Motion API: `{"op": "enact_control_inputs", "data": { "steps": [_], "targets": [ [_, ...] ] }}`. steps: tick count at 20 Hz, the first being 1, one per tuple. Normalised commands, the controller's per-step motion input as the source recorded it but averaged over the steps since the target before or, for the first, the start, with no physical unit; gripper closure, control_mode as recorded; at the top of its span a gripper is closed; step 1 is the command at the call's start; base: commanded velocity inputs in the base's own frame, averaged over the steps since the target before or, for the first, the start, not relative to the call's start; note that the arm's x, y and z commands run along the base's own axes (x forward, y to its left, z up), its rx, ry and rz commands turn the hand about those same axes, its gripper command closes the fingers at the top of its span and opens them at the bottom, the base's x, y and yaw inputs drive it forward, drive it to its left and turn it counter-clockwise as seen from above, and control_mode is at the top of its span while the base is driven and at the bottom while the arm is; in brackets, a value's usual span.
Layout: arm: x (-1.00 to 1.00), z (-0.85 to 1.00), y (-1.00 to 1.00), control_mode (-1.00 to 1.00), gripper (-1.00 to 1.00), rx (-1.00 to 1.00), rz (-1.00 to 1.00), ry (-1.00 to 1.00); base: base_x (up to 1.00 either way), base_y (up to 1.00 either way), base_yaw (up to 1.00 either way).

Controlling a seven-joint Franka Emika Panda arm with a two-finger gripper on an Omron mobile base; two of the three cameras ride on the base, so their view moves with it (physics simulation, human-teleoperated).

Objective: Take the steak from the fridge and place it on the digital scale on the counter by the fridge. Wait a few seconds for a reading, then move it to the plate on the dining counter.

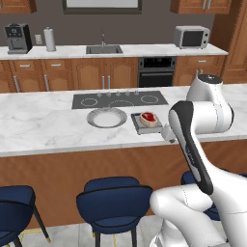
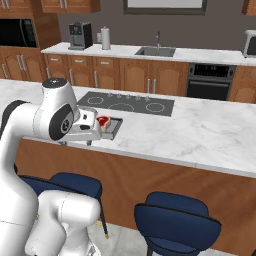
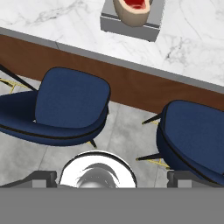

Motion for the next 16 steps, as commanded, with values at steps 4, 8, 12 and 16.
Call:
{"op": "enact_control_inputs", "data": {
  "steps": [4, 8, 12, 16],
  "targets": [
    [0.48, -0.04, 0.02, -1.0, -1.0, -0.02, 0.0, 0.0, 0.0, 0.0, 0.0],
    [1.0, -0.11, 0.12, -1.0, -1.0, -0.05, 0.0, 0.02, 0.0, 0.0, 0.0],
    [1.0, -0.05, 0.0, -1.0, -1.0, 0.0, -0.01, 0.05, 0.0, 0.0, 0.0],
    [1.0, -0.07, -0.06, -1.0, -1.0, 0.06, -0.01, 0.04, 0.0, 0.0, 0.0]
  ]
}}
